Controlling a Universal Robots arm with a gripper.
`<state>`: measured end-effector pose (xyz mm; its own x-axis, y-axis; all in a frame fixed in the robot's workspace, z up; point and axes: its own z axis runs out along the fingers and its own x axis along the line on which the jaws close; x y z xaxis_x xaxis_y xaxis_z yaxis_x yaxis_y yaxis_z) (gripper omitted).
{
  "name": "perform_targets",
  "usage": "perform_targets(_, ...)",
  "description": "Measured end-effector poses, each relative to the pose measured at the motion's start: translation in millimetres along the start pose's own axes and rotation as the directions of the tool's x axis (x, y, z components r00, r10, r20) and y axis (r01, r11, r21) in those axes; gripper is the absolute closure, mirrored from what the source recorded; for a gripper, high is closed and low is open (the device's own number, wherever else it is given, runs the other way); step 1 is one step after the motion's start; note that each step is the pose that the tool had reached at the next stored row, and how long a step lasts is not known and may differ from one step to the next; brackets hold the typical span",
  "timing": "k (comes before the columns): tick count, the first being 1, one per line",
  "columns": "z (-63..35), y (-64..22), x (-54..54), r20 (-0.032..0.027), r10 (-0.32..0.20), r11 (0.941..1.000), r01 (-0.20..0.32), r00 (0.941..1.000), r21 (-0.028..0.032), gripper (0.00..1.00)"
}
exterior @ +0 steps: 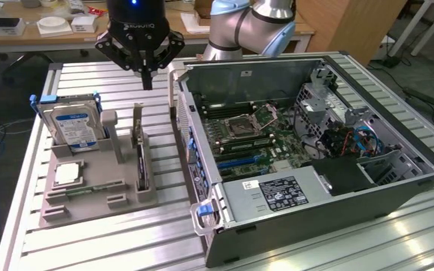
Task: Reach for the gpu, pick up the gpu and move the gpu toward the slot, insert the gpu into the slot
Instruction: 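Reach for the gpu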
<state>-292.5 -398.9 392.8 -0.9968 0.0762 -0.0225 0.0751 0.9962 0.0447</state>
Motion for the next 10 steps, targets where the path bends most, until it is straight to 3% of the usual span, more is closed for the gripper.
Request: perform_targets(10,-0.1,-1.1,13.7,-0.0007,0.000,1.0000,0.000,1.0000,0.0001,0.90)
